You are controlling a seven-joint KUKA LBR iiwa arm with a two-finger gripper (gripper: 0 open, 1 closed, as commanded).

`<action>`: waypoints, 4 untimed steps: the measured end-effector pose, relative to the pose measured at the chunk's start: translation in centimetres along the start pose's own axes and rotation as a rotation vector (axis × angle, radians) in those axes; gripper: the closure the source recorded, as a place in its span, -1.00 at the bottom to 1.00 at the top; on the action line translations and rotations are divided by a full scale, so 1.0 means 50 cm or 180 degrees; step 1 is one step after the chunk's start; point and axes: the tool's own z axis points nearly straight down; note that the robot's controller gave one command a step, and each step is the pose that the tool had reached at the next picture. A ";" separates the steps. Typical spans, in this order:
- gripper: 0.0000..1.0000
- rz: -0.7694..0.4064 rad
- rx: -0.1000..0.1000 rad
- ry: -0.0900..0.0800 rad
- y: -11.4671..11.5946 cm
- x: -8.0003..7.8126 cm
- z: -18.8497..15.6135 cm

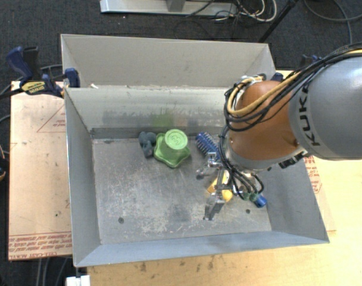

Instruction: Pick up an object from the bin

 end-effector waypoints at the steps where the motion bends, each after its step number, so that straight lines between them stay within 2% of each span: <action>1: -1.00 -0.0558 0.0009 -0.0030 -0.132 -0.129 0.117; 2: 1.00 -0.0567 -0.0005 -0.0025 -0.125 -0.128 0.114; 3: 1.00 -0.1469 0.0020 -0.0060 -0.201 -0.148 -0.248; 4: 1.00 -0.2378 0.0015 -0.0038 -0.208 -0.144 -0.247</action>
Offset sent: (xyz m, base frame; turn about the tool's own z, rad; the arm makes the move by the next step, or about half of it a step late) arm 0.0639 -0.0640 -0.0570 -0.1815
